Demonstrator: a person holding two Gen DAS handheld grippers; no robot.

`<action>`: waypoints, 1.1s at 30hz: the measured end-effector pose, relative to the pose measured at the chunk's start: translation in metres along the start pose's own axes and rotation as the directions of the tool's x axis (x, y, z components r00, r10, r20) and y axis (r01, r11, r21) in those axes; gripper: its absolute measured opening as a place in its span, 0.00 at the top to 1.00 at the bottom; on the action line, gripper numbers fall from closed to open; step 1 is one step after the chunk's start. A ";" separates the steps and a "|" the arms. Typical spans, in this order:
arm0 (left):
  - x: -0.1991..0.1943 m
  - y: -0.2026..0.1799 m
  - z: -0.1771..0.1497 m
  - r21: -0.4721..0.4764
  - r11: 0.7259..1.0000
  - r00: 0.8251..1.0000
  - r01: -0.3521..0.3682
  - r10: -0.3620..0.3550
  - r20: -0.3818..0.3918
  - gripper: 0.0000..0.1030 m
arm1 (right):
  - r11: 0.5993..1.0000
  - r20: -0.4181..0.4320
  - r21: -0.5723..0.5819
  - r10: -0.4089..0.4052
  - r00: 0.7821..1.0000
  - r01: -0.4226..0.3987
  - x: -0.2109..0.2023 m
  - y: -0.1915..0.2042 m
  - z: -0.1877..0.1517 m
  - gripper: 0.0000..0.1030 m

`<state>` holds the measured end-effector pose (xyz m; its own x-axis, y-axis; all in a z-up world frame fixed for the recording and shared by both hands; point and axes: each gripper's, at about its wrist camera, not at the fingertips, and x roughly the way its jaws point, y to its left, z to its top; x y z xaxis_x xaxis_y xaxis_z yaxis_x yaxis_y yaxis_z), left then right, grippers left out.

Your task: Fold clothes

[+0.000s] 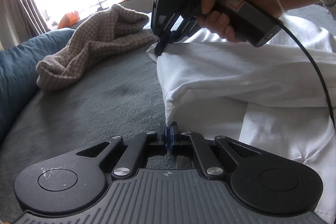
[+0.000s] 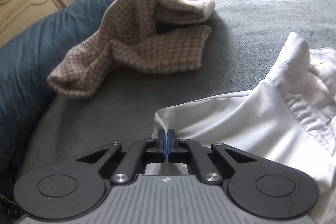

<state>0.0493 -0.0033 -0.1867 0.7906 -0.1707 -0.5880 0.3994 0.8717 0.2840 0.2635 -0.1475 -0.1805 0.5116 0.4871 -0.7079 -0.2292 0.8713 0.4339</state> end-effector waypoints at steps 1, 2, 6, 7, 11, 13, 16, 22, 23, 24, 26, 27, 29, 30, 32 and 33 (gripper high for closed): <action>0.000 -0.001 0.000 0.008 1.000 1.000 -0.003 0.003 0.001 0.99 | 1.000 -0.004 0.013 0.002 1.000 -0.002 0.004 -0.002 0.000 0.99; 0.000 -0.002 0.000 0.015 1.000 1.000 -0.006 0.006 0.003 0.99 | 1.000 -0.005 0.031 0.006 1.000 -0.006 0.006 -0.005 -0.001 0.98; -0.002 0.003 -0.001 -0.010 1.000 1.000 0.003 -0.003 0.001 0.95 | 0.993 0.022 0.108 0.033 0.999 -0.035 -0.008 -0.017 0.005 0.70; -0.003 0.006 0.000 -0.023 1.000 1.000 0.005 -0.005 -0.005 0.93 | 0.992 0.041 0.119 0.028 0.999 -0.033 -0.016 -0.020 0.007 0.64; -0.014 0.021 0.001 -0.073 0.997 1.000 0.010 -0.011 -0.023 0.80 | 0.996 0.104 0.090 0.008 0.995 -0.018 -0.056 -0.030 0.013 0.60; -0.022 0.030 0.002 -0.109 0.994 1.000 0.009 -0.011 -0.016 0.79 | 0.998 0.115 0.061 -0.005 0.993 -0.002 -0.081 -0.035 0.012 0.60; -0.034 0.042 0.009 -0.156 0.988 1.000 0.011 -0.007 0.029 0.79 | 0.999 0.126 -0.017 -0.029 0.992 0.031 -0.125 -0.035 -0.001 0.64; -0.027 0.035 0.037 -0.178 0.971 0.982 0.160 -0.137 0.130 0.79 | 0.999 0.065 -0.034 -0.004 0.998 0.006 -0.193 -0.030 -0.056 0.74; -0.023 0.031 0.040 -0.167 0.967 0.976 0.190 -0.168 0.137 0.78 | 0.999 0.050 -0.032 -0.006 0.999 0.008 -0.200 -0.029 -0.067 0.76; -0.017 0.027 0.041 -0.159 0.965 0.974 0.210 -0.192 0.122 0.78 | 0.999 0.036 -0.032 -0.017 0.999 0.018 -0.206 -0.029 -0.079 0.77; -0.001 0.018 0.037 -0.145 0.964 0.974 0.223 -0.217 0.058 0.78 | 0.999 -0.001 -0.025 -0.049 0.999 0.049 -0.216 -0.032 -0.104 0.78; 0.007 0.015 0.032 -0.136 0.967 0.976 0.215 -0.215 0.016 0.78 | 0.998 -0.020 -0.013 -0.065 0.998 0.065 -0.219 -0.035 -0.116 0.78; 0.013 0.013 0.024 -0.125 0.970 0.977 0.210 -0.212 -0.001 0.78 | 0.993 -0.065 0.015 -0.115 0.991 0.116 -0.222 -0.045 -0.141 0.79; 0.014 0.013 0.020 -0.121 0.970 0.978 0.209 -0.211 -0.001 0.77 | 0.988 -0.086 0.020 -0.150 0.985 0.152 -0.222 -0.050 -0.152 0.79; 0.015 0.014 0.016 -0.118 0.971 0.978 0.208 -0.210 -0.004 0.77 | 0.976 -0.122 0.010 -0.215 0.969 0.217 -0.217 -0.061 -0.175 0.79; 0.014 0.015 0.017 -0.124 0.970 0.977 0.211 -0.213 -0.007 0.77 | 0.973 -0.119 0.014 -0.226 0.967 0.230 -0.217 -0.067 -0.184 0.82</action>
<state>0.0739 -0.0004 -0.1779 0.6843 -0.3494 -0.6401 0.4960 0.8665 0.0573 0.0153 -0.3005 -0.1587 0.4483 0.2807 -0.8487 -0.0936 0.9589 0.2677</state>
